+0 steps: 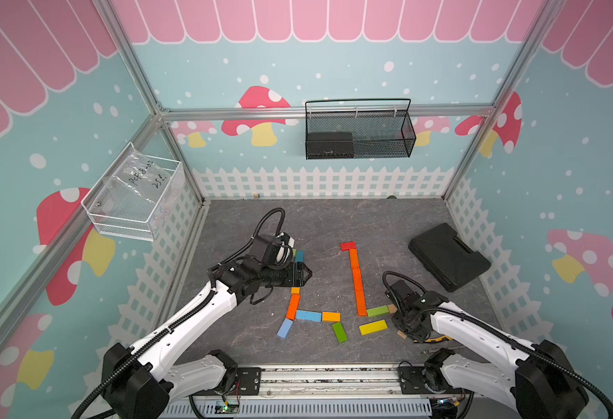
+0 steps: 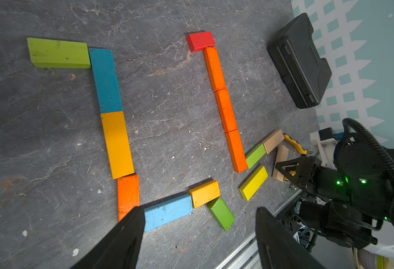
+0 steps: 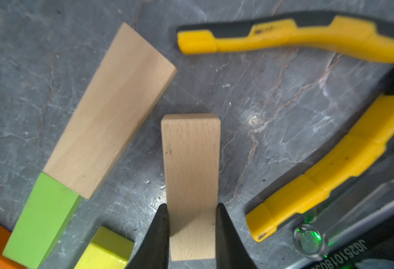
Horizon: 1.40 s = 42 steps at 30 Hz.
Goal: Assemble a giraffe with building blocks
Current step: Place the building block at the center of the board.
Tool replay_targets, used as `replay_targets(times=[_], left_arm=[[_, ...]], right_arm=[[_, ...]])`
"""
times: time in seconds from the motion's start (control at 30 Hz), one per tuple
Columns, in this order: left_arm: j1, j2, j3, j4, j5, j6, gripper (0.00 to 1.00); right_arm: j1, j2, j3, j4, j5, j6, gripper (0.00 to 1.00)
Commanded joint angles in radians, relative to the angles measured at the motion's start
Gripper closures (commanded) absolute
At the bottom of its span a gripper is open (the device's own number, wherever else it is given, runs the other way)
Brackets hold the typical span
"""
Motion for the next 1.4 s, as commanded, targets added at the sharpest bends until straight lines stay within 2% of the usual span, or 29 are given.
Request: replay_targets(times=[0.0,0.27,0.53,0.7,0.8,1.07,1.1,1.17,1.2,1.23,1.27,1.37], left_arm=[[0.002,0.003,0.002,-0.007,-0.013,0.015,0.22],[0.016,-0.007,0.000,0.002,0.000,0.015,0.22],[0.019,0.003,0.011,0.002,0.011,0.018,0.22],[0.019,0.013,0.023,-0.005,0.009,0.024,0.22],[0.019,0.018,0.026,-0.005,0.008,0.024,0.22],[0.019,0.017,0.028,-0.008,0.001,0.025,0.22],[0.019,0.017,0.028,-0.008,0.000,0.026,0.22],[0.019,0.018,0.027,-0.009,-0.003,0.026,0.22],[0.019,0.018,0.029,-0.007,-0.003,0.025,0.22],[0.020,0.018,0.030,-0.009,-0.003,0.026,0.22],[0.019,0.018,0.030,-0.009,-0.004,0.026,0.22],[0.019,0.018,0.033,-0.016,-0.002,0.026,0.22]], right_arm=[[-0.010,0.010,0.057,-0.081,0.074,-0.016,0.85],[-0.018,0.010,0.035,-0.061,0.033,0.006,0.83],[-0.017,-0.036,-0.070,0.011,-0.069,0.082,0.80],[-0.017,-0.043,-0.094,0.028,-0.085,0.092,0.79],[-0.018,-0.027,-0.092,0.035,-0.080,0.084,0.67],[-0.017,-0.048,-0.051,0.003,-0.047,0.056,0.45],[-0.018,-0.057,-0.035,-0.009,-0.038,0.048,0.40],[-0.016,-0.071,-0.003,-0.039,-0.020,0.032,0.19],[-0.016,-0.080,0.019,-0.060,-0.013,0.027,0.17],[-0.017,-0.088,0.041,-0.076,-0.009,0.022,0.04],[-0.017,-0.099,0.067,-0.099,-0.003,0.018,0.00],[-0.016,-0.129,0.162,-0.172,0.016,0.010,0.00]])
